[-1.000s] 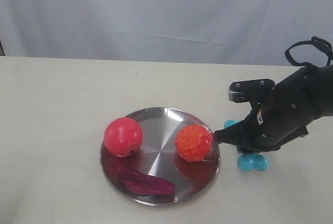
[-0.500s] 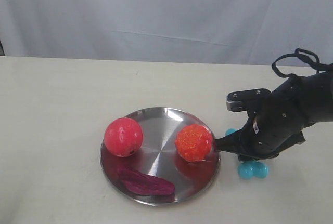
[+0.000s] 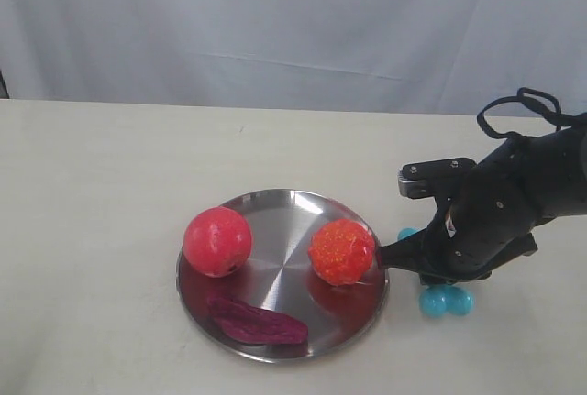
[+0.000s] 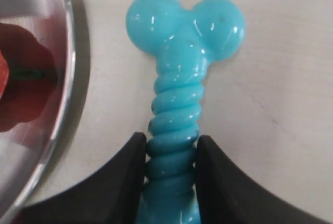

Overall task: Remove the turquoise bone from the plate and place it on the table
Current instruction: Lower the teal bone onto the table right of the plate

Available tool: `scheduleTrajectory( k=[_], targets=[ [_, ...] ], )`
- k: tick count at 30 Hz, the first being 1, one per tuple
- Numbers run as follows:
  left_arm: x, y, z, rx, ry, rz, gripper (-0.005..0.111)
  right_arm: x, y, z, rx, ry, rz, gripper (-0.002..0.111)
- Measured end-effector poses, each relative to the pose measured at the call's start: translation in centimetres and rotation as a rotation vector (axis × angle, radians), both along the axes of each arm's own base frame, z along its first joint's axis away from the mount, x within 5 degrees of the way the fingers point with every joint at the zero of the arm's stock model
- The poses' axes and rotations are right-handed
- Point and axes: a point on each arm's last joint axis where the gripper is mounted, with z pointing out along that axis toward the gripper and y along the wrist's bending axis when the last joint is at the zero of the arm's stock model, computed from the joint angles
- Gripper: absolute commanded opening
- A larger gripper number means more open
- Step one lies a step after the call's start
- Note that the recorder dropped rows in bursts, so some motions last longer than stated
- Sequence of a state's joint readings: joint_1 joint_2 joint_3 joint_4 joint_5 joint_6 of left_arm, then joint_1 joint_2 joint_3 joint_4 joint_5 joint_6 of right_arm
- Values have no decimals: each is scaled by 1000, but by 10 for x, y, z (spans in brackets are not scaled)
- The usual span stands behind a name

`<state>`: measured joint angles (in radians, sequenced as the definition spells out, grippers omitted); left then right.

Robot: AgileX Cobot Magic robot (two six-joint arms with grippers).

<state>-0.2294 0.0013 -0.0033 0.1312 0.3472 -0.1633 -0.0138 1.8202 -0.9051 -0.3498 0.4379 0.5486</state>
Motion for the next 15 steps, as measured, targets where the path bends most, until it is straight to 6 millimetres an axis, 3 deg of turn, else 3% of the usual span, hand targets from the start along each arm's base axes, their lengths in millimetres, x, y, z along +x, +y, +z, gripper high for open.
scheduleTrajectory(
  k=[3, 6, 15],
  targets=[
    [0, 0, 0, 0, 0, 0, 0, 0, 0, 0, 0, 2, 0, 22],
    [0, 0, 0, 0, 0, 0, 0, 0, 0, 0, -1, 3, -1, 31],
    [0, 0, 0, 0, 0, 0, 0, 0, 0, 0, 0, 3, -2, 32]
  ],
)
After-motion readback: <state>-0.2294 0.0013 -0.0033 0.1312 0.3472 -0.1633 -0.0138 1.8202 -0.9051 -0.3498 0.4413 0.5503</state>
